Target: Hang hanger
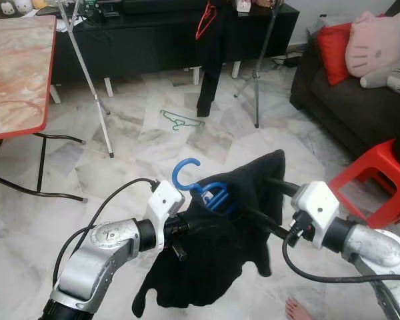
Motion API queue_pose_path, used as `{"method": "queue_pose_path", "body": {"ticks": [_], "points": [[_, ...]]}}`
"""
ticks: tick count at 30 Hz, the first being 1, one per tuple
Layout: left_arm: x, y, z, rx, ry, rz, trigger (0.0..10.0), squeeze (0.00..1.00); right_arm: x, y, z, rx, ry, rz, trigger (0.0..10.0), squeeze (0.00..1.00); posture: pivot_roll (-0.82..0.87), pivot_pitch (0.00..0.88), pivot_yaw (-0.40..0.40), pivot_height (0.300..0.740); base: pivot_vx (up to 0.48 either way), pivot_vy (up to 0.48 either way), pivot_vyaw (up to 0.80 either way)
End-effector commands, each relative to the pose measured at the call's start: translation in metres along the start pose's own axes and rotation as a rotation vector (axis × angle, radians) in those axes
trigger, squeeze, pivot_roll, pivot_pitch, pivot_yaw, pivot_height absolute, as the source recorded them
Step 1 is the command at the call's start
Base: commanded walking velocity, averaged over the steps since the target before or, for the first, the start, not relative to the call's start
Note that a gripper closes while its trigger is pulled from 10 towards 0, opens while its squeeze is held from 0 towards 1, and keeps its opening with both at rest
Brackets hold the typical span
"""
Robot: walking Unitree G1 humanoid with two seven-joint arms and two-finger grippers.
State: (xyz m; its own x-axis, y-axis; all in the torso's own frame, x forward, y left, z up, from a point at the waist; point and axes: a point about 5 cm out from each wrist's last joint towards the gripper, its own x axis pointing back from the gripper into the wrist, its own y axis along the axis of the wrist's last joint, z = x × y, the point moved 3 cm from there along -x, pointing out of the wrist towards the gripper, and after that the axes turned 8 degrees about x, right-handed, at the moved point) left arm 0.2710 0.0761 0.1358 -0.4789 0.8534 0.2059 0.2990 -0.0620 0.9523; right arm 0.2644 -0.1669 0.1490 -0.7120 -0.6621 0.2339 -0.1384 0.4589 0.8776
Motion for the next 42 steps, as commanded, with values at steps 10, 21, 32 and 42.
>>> {"method": "queue_pose_path", "body": {"ticks": [10, 21, 32, 42], "points": [[-0.002, 0.024, 0.003, 0.009, -0.011, -0.077, 10.0, 0.00, 0.004, -0.006, -0.011, -0.014, -0.133, 0.001, 10.0, 0.00, -0.09, 0.132, -0.069, 0.740, 0.000, 0.000, 0.00], [0.001, 0.029, 0.001, 0.036, -0.006, -0.114, 10.0, 0.00, -0.023, -0.019, -0.001, -0.078, -0.197, -0.043, 10.0, 0.00, -0.05, 0.128, -0.085, 0.740, 0.000, 0.000, 0.00], [0.000, 0.036, 0.002, 0.054, -0.009, -0.148, 10.0, 0.00, -0.041, -0.051, 0.016, -0.195, -0.243, -0.023, 10.0, 0.00, -0.05, 0.122, -0.090, 0.740, 0.000, 0.000, 0.00], [0.000, 0.037, 0.002, 0.059, -0.002, -0.158, 10.0, 0.00, -0.052, -0.056, 0.012, -0.204, -0.297, -0.054, 4.7, 0.00, -0.03, 0.111, -0.088, 0.740, 0.000, 0.000, 0.00]]}}
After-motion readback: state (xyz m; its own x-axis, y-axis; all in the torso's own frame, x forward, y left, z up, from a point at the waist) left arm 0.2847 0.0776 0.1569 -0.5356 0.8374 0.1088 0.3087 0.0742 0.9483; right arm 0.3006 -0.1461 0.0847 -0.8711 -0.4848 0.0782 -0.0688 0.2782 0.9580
